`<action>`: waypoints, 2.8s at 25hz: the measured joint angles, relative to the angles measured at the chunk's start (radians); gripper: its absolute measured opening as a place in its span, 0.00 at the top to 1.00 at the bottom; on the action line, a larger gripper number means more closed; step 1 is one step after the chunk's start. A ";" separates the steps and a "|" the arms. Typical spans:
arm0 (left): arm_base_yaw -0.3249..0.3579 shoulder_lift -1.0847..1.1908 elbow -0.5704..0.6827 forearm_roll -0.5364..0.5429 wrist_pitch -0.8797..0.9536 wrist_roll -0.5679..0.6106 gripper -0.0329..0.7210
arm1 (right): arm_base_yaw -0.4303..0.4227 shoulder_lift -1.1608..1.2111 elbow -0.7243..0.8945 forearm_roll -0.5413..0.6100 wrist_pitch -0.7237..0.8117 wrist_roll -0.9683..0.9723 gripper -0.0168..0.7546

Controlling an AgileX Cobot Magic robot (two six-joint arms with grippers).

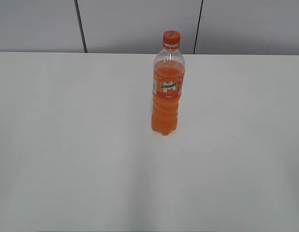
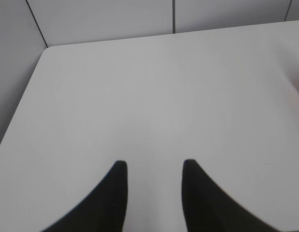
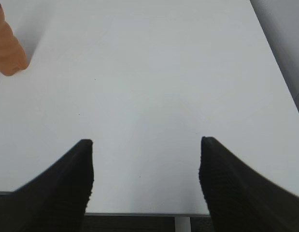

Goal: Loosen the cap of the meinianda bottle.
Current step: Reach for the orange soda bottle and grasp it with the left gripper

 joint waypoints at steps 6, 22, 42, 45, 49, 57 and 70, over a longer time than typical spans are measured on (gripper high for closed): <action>0.000 0.000 0.000 0.000 0.000 0.000 0.64 | 0.000 0.000 0.000 0.000 0.000 0.000 0.31; 0.000 0.000 0.000 0.000 0.000 0.000 0.63 | 0.000 0.000 0.000 0.000 0.000 0.000 0.31; 0.000 0.001 0.000 0.010 -0.003 0.000 0.54 | 0.000 0.000 0.000 0.000 0.000 0.000 0.31; 0.000 0.029 -0.003 0.002 -0.014 0.000 0.40 | 0.000 0.000 0.000 0.000 0.000 0.000 0.31; 0.000 0.103 -0.015 -0.002 -0.044 0.000 0.32 | 0.000 0.000 0.000 0.000 -0.001 0.000 0.31; 0.000 0.292 -0.020 0.010 -0.404 0.000 0.31 | 0.000 0.000 0.000 0.000 -0.001 0.000 0.31; 0.000 0.814 -0.020 0.001 -1.035 0.000 0.31 | 0.000 0.000 0.000 0.000 -0.001 0.000 0.31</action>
